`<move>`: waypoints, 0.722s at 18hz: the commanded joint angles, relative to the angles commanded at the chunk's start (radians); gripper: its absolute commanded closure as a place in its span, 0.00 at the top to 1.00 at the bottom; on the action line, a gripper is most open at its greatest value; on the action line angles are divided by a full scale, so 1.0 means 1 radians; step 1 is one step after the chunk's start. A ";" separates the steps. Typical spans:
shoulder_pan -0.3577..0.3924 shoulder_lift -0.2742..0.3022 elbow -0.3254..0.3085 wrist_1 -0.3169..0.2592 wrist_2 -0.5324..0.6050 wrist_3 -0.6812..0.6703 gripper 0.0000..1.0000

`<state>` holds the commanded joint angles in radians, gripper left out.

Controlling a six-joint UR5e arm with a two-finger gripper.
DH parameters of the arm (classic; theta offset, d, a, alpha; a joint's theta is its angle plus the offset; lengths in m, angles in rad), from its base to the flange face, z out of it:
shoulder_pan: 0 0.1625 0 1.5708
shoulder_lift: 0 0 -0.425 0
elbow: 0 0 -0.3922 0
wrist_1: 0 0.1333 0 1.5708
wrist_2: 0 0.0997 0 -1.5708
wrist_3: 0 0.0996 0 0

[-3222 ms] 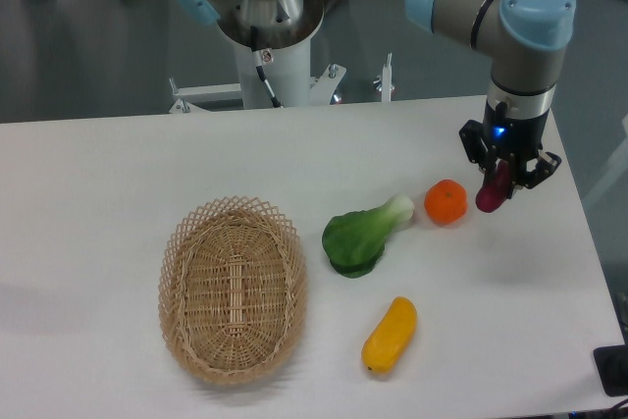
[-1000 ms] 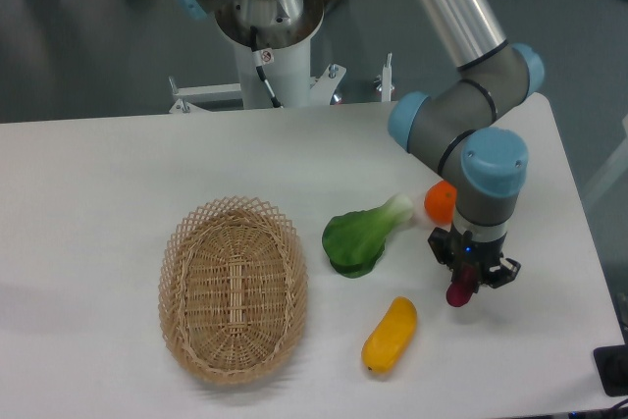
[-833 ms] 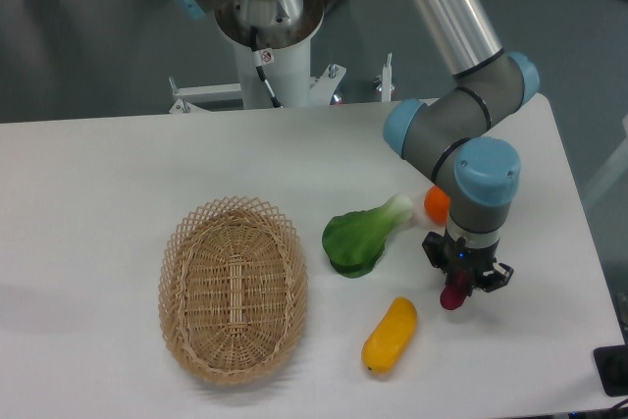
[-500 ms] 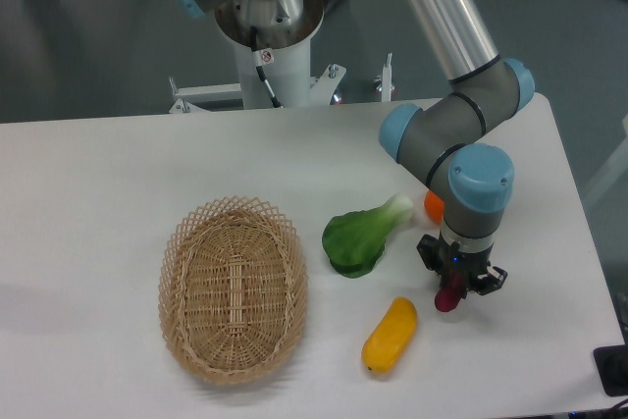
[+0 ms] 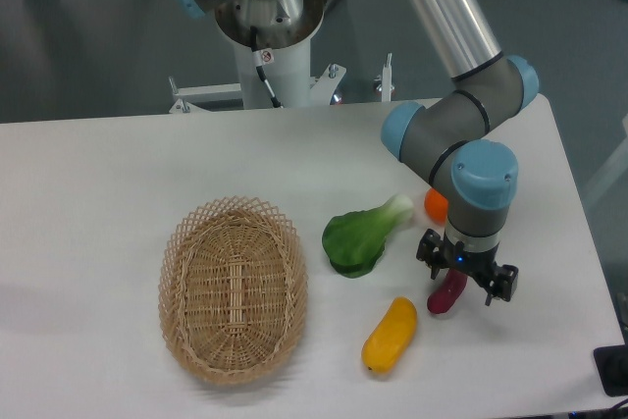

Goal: Place the sweet potato on the table
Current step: 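Open the gripper and lift it away from the sweet potato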

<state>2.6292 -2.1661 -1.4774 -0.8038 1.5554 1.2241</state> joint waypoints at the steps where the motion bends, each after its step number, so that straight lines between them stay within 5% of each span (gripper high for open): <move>1: 0.002 0.006 0.017 -0.008 -0.002 0.003 1.00; 5: 0.061 0.075 0.042 -0.121 -0.015 0.038 0.99; 8: 0.136 0.152 0.046 -0.260 -0.063 0.185 0.99; 13: 0.258 0.227 0.045 -0.411 -0.092 0.431 0.99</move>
<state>2.8867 -1.9390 -1.4327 -1.2147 1.4634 1.6547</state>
